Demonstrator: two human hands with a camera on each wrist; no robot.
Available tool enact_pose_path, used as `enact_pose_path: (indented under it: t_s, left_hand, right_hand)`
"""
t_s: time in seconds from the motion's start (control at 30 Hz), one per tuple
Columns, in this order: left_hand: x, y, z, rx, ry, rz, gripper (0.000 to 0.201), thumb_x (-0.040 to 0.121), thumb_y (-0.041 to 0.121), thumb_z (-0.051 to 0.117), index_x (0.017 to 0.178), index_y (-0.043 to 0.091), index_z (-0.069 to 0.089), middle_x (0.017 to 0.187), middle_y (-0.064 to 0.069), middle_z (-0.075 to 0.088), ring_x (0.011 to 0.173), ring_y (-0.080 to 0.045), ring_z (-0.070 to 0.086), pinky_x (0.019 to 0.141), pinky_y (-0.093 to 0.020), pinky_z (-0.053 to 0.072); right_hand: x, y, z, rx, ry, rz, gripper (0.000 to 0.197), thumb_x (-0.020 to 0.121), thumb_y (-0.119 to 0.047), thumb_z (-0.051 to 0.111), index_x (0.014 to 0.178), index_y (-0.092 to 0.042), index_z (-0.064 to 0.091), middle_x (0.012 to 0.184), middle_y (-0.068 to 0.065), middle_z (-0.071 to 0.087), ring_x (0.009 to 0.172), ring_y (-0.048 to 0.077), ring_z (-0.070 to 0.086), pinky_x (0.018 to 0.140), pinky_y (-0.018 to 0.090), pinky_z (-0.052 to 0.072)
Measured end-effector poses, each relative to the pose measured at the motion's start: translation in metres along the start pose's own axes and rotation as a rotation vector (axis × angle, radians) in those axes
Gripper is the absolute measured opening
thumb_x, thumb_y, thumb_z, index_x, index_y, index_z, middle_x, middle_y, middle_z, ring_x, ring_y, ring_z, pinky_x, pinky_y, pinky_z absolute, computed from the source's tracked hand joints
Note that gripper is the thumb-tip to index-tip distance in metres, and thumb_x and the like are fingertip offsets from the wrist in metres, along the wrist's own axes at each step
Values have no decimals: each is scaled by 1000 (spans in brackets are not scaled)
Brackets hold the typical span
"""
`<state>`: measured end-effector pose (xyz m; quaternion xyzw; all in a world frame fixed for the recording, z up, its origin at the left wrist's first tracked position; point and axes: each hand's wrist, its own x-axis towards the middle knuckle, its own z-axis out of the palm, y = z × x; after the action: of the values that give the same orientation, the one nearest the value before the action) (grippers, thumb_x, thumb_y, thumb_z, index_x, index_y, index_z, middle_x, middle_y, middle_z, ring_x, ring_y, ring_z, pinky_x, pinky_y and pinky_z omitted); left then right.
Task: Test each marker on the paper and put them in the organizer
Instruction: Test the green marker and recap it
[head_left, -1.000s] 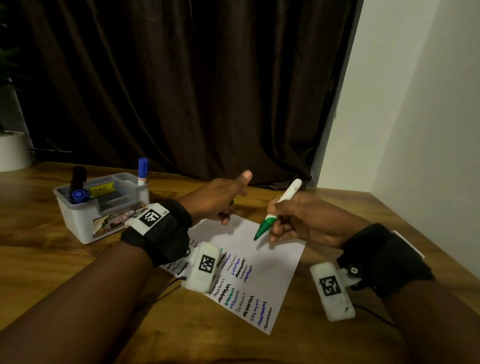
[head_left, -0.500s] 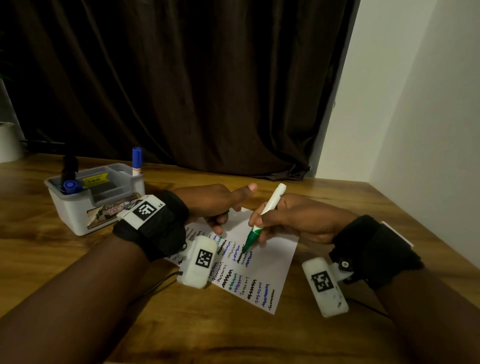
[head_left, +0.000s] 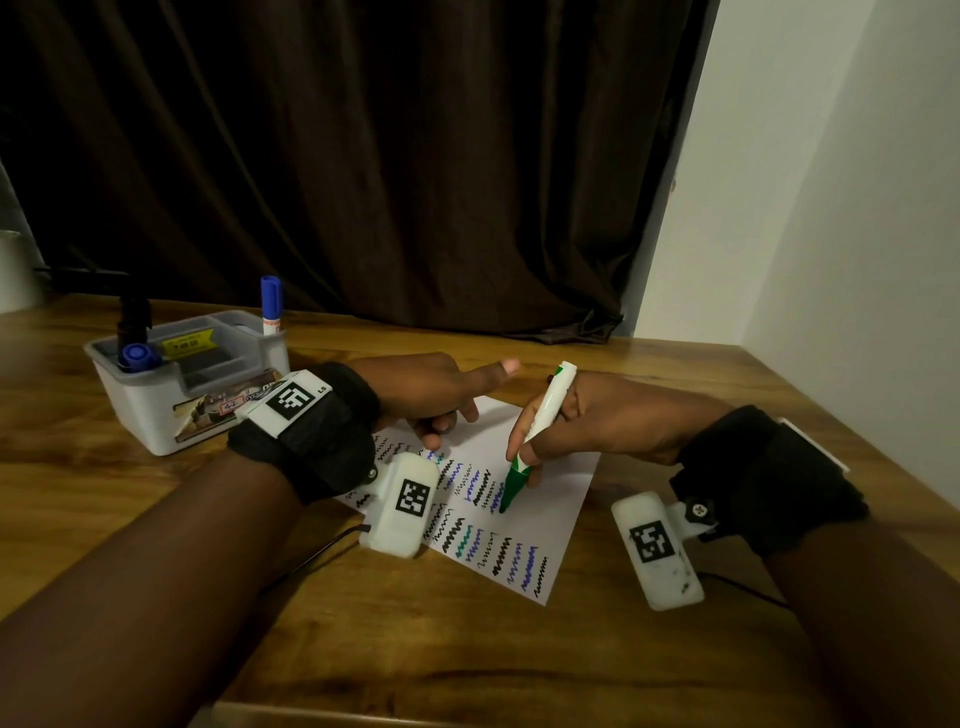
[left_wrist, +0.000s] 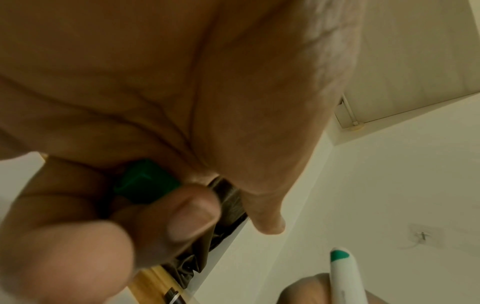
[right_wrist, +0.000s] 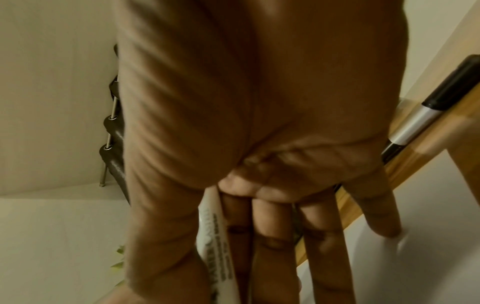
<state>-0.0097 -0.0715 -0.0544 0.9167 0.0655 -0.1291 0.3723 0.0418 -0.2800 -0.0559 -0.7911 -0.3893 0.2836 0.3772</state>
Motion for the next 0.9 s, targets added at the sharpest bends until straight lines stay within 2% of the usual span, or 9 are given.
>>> enact_pose_path:
  t_s: [0.13, 0.3, 0.47, 0.53, 0.6, 0.73, 0.9]
  left_hand:
    - [0, 0, 0, 11, -3, 3, 89, 89, 78, 27, 131, 7, 62, 50, 3, 44, 55, -12, 52, 78, -25, 52]
    - [0, 0, 0, 12, -4, 5, 91, 88, 79, 27, 131, 6, 62, 51, 3, 45, 53, -11, 52, 72, -22, 52]
    - [-1, 1, 0, 3, -8, 2, 91, 88, 78, 27, 132, 6, 61, 50, 3, 44, 52, -11, 51, 74, -23, 51]
    - [-2, 1, 1, 5, -6, 3, 91, 88, 78, 27, 131, 5, 62, 50, 3, 44, 53, -12, 51, 76, -25, 51]
    - [-2, 2, 1, 5, -6, 2, 91, 89, 78, 28, 131, 5, 62, 49, 3, 44, 52, -11, 51, 74, -23, 51]
    - [-4, 3, 1, 7, -9, 5, 90, 89, 78, 28, 131, 5, 61, 47, 5, 42, 50, -11, 50, 70, -22, 50]
    - [-4, 3, 0, 5, -7, 4, 90, 89, 77, 28, 131, 5, 61, 48, 4, 42, 50, -11, 50, 70, -22, 49]
  right_hand:
    - [0, 1, 0, -5, -10, -9, 16, 94, -4, 69, 108, 2, 75, 106, 13, 80, 102, 25, 77, 89, 27, 60]
    - [2, 2, 0, -18, -26, -3, 12, 94, -6, 70, 103, -6, 76, 106, 9, 81, 104, 23, 76, 91, 30, 60]
    - [3, 4, -1, -48, -17, -8, 15, 94, -8, 71, 107, -4, 77, 103, 5, 81, 105, 21, 76, 100, 37, 58]
    - [3, 4, -1, -29, -16, -17, 15, 94, -7, 70, 107, -2, 76, 100, 5, 81, 104, 22, 76, 98, 34, 59]
    - [2, 3, -1, -22, -14, -14, 15, 94, -6, 70, 106, -1, 76, 99, 6, 81, 104, 23, 76, 96, 32, 59]
    - [2, 5, -2, -33, -13, -16, 15, 94, -7, 69, 106, -1, 76, 101, 10, 81, 105, 24, 76, 99, 35, 58]
    - [4, 7, -3, -18, -8, -17, 16, 94, -5, 70, 107, 1, 76, 100, 11, 81, 102, 25, 77, 96, 32, 58]
